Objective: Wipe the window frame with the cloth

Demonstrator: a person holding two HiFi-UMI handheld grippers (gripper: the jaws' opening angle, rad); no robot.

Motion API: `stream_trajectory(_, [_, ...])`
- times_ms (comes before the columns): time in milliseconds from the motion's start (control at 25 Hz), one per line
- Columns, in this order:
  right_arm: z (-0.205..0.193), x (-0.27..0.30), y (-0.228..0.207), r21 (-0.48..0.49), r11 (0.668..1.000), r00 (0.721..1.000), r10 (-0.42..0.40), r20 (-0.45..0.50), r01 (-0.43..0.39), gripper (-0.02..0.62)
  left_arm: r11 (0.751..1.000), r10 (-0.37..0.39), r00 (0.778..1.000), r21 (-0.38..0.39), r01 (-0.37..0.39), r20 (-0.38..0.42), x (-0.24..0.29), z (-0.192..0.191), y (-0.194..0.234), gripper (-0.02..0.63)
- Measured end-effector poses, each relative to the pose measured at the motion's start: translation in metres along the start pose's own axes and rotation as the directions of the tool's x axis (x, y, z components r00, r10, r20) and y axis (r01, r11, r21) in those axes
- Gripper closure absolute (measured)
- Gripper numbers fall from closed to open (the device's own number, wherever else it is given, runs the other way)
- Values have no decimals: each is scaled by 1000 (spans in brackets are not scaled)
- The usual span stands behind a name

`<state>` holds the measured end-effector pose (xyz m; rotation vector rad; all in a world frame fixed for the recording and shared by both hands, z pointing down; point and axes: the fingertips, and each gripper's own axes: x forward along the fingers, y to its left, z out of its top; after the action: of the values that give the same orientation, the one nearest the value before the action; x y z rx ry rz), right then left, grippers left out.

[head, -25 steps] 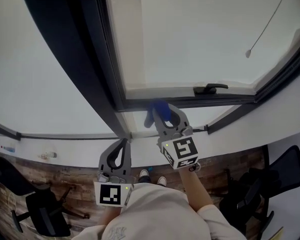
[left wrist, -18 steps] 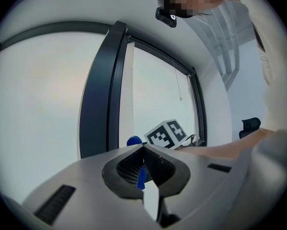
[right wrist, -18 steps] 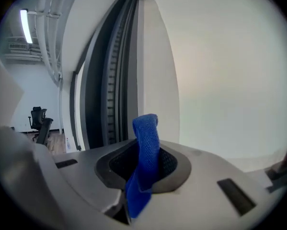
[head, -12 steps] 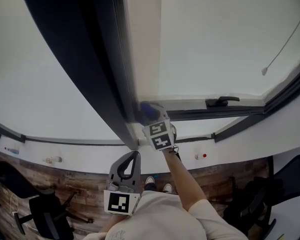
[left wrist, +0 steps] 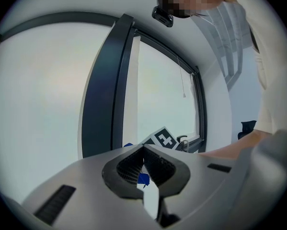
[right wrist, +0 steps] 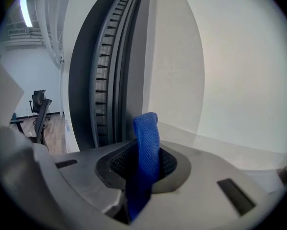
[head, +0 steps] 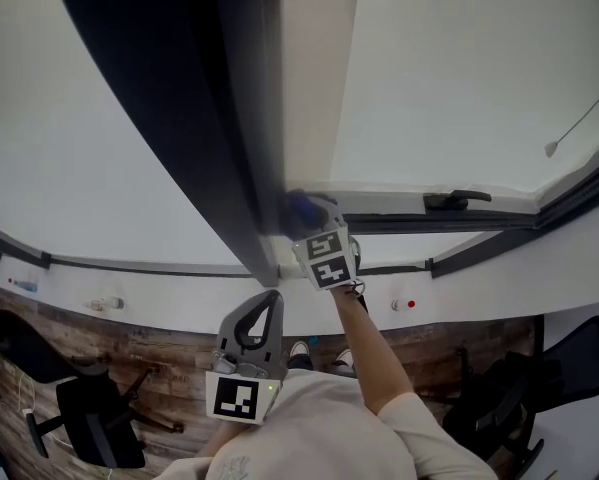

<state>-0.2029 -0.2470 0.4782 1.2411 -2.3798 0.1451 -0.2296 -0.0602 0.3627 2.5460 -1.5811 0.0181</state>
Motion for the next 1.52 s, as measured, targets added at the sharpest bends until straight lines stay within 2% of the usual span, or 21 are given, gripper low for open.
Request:
stream_trajectory(120, [0,0,0,0,1000,1000,-4,-2,4,526,999,7,1000,34,-7,-13,0,-5,7,597])
stream_trajectory(240, [1,-2,0,16,1000,1000,6,15,-6,526,1000,6,1000,12,-6,-4,4,-2,7,597])
stream_trajectory(440, [1,-2,-3,20,1000,1000,5,30,-6,526,998,-18,999,53,20,-28,10,-9,5,597])
stream_trajectory(600, [2,-3,-3,50,999,999,-3,35,1,526,1000,-18,1000,19,19,-9,13,-3,3,597])
stream_trajectory(680, [2,-3,-3,65,998,999,-9,35,6,526,999,-19,1000,26,19,-16,13,-4,4,597])
stream_trajectory(800, [1,-3,-4,61,998,1000,-4,27,2,526,999,-22,1000,34,23,-22,13,-6,2,597])
stream_trajectory(960, [0,-4,-4,53,999,1000,10,15,-11,526,1000,-19,1000,-6,19,-2,14,-1,1,597])
stream_trajectory(1120, [-1,-6,-10,57,998,1000,9,13,-9,526,999,-27,999,42,28,-25,13,-8,1,597])
stream_trajectory(1520, [-9,-17,-34,100,995,1000,-15,12,14,526,999,-34,999,29,35,-29,19,-8,-7,597])
